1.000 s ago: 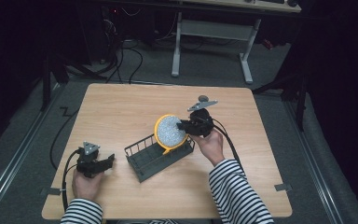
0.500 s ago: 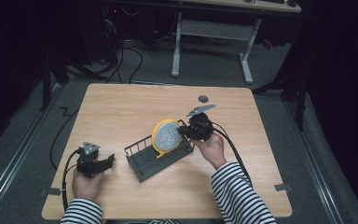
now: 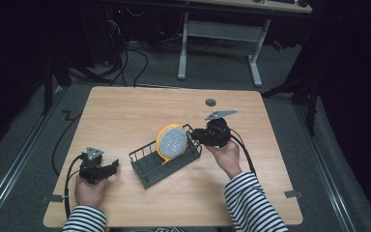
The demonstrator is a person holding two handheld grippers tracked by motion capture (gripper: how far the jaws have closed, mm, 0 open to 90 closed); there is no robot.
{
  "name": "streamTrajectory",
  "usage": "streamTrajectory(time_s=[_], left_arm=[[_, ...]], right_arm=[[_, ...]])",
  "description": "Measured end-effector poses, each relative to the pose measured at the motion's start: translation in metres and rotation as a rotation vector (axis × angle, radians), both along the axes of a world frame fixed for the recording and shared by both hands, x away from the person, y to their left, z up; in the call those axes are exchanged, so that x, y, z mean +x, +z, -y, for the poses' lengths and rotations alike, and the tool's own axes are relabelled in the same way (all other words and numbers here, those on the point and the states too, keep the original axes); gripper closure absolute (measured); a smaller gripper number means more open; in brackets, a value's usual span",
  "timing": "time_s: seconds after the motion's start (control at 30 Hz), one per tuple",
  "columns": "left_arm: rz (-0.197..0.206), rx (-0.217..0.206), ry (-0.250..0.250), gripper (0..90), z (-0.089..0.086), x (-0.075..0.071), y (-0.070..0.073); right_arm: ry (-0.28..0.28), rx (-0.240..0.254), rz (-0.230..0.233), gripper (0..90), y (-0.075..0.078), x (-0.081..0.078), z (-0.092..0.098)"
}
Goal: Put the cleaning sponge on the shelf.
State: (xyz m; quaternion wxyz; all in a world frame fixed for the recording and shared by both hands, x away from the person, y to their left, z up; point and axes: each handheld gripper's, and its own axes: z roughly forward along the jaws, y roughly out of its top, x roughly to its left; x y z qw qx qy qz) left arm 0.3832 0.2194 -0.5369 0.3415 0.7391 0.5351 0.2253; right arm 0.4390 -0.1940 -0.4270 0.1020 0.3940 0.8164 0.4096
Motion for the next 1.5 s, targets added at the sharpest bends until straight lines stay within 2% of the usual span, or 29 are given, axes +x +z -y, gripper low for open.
streamTrajectory(time_s=[0.13,0.23,0.27,0.37,0.47,0.57,0.6,0.67,0.73,0.87,0.93,1.0,1.27,1.5], left_arm=[[0.000,0.001,0.000,29.7,0.000,0.000,0.000],[-0.001,0.003,-0.001,29.6,0.000,0.000,0.000],[0.000,0.006,-0.001,29.6,0.001,0.000,0.000],[0.000,0.008,-0.001,29.4,0.001,0.000,0.000],[0.000,0.010,-0.002,29.4,0.001,0.000,0.000],[0.000,0.015,0.001,29.2,0.002,0.000,0.000],[0.001,0.015,0.000,29.1,0.002,0.000,0.000],[0.001,0.018,0.000,29.1,0.002,0.000,0.000],[0.001,0.018,0.000,29.1,0.002,0.000,0.000],[0.000,0.016,-0.001,28.9,0.002,0.000,0.000],[0.001,0.018,-0.001,28.9,0.002,0.000,0.000],[0.001,0.019,-0.001,28.9,0.002,0.000,0.000],[0.001,0.020,-0.002,28.8,0.002,0.000,0.000],[0.001,0.019,-0.002,29.0,0.002,0.000,0.000]], right_arm=[[-0.043,-0.010,0.005,64.9,0.003,-0.004,0.017],[-0.079,0.014,0.018,61.7,0.004,-0.009,0.032],[-0.092,0.023,0.010,60.7,0.003,-0.010,0.037],[-0.115,-0.006,0.010,58.5,0.001,-0.014,0.049],[-0.149,0.011,0.003,56.7,-0.001,-0.020,0.065],[-0.175,0.001,0.009,56.1,-0.003,-0.026,0.077],[-0.184,-0.007,0.011,55.8,-0.002,-0.028,0.079],[-0.195,-0.033,0.044,55.6,0.000,-0.033,0.083],[-0.204,-0.013,0.047,54.8,0.000,-0.038,0.088],[-0.227,-0.031,0.051,54.4,-0.001,-0.044,0.096],[-0.237,-0.011,0.059,53.8,-0.001,-0.047,0.100],[-0.249,0.006,0.044,52.6,-0.003,-0.050,0.106],[-0.287,0.025,0.055,51.9,-0.013,-0.069,0.125],[-0.324,0.048,0.024,51.9,-0.028,-0.079,0.138]])
